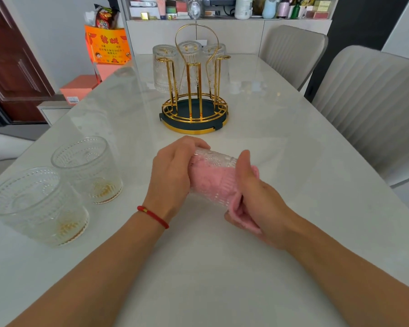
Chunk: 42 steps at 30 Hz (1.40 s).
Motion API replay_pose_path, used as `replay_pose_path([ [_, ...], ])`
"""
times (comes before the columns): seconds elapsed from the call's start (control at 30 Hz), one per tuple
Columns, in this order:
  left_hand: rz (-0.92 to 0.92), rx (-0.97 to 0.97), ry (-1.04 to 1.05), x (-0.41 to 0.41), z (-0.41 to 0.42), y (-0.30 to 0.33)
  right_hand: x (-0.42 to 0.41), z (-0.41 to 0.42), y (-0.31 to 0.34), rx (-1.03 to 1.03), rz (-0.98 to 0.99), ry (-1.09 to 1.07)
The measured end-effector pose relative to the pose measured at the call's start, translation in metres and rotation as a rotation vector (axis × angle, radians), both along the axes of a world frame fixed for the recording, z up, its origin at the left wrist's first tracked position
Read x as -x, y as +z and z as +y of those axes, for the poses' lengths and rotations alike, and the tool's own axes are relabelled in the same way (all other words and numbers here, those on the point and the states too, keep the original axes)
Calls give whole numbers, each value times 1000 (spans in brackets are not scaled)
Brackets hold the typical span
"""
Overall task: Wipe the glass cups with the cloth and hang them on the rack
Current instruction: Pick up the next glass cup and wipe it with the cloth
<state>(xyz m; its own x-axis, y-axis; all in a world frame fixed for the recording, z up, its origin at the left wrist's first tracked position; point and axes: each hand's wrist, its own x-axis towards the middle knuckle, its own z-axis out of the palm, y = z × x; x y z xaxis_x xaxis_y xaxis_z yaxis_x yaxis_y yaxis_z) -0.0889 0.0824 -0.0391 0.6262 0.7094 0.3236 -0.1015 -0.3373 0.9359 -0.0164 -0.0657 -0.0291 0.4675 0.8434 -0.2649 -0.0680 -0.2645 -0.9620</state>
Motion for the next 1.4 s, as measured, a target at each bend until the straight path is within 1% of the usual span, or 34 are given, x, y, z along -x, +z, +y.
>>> replay_pose_path([
  [0.1,-99,-225,-19,1,8,-6,-4,4,3,-220,527,10],
  [0.13,-117,-300,-28,0,10,-7,-6,5,3,-273,641,20],
  [0.17,-127,-355,-41,0,11,-7,-9,6,1,-296,672,31],
  [0.2,-130,-371,-69,0,10,-6,-13,6,1,-286,638,39],
  [0.23,-117,-343,-109,0,8,-4,-16,4,2,-239,508,40],
  [0.27,-79,-258,-150,0,7,-2,-21,2,0,-159,287,44],
  [0.3,-14,-114,-186,-1,8,-1,-24,0,-1,-99,-2,41],
  [0.33,56,71,-231,-2,7,2,-23,-1,0,-101,-303,44],
  [0.37,125,238,-259,-2,7,4,-20,-1,2,-142,-540,60],
  [0.4,195,341,-251,-3,6,6,-18,-1,0,-166,-669,105],
  [0.43,253,369,-214,-4,4,6,-17,-2,-3,-164,-694,132],
  [0.47,278,350,-164,-6,1,8,-13,-1,-4,-157,-634,132],
  [0.5,254,307,-116,-7,-1,7,-10,0,-5,-158,-543,97],
  [0.57,145,207,-52,-9,-3,6,-6,2,-4,-145,-316,8],
  [0.63,35,43,-15,-8,0,2,-5,1,-1,-60,-63,-18],
  [0.67,-21,-46,-4,-6,3,-1,-5,1,-1,-56,95,-10],
  [0.77,-144,-260,-47,-4,12,-7,-7,5,3,-250,604,-4],
  [0.8,-169,-314,-69,-3,12,-7,-9,6,2,-289,693,10],
  [0.83,-188,-351,-93,-2,13,-7,-12,6,1,-304,699,24],
  [0.87,-191,-352,-126,-2,13,-5,-15,6,2,-292,629,38],
  [0.9,-170,-304,-165,-2,13,-5,-16,4,3,-241,469,50],
  [0.93,-121,-195,-196,-2,13,-4,-20,2,2,-165,221,59],
  [0.97,-50,-28,-234,-2,12,-2,-19,0,2,-102,-68,59],
  [1.0,27,155,-268,-2,11,0,-17,0,3,-101,-336,56],
  [1.03,109,303,-272,-2,9,4,-14,0,3,-135,-514,70],
  [1.07,174,391,-238,-2,7,6,-13,-1,0,-160,-595,102],
  [1.1,211,411,-191,-3,5,7,-12,-1,-2,-165,-598,133],
  [1.13,213,374,-148,-4,2,8,-10,0,-4,-166,-571,139],
  [1.2,122,258,-96,-4,-1,7,-6,1,-5,-177,-446,67],
  [1.23,68,205,-78,-4,-1,5,-4,1,-4,-145,-363,19],
  [1.33,-26,24,-44,-1,4,-4,-6,-2,-4,6,-7,-18],
  [1.37,-40,-19,-42,-1,6,-6,-7,0,-5,-12,117,-30],
  [1.4,-59,-55,-47,0,8,-8,-6,2,-3,-72,248,-38],
])
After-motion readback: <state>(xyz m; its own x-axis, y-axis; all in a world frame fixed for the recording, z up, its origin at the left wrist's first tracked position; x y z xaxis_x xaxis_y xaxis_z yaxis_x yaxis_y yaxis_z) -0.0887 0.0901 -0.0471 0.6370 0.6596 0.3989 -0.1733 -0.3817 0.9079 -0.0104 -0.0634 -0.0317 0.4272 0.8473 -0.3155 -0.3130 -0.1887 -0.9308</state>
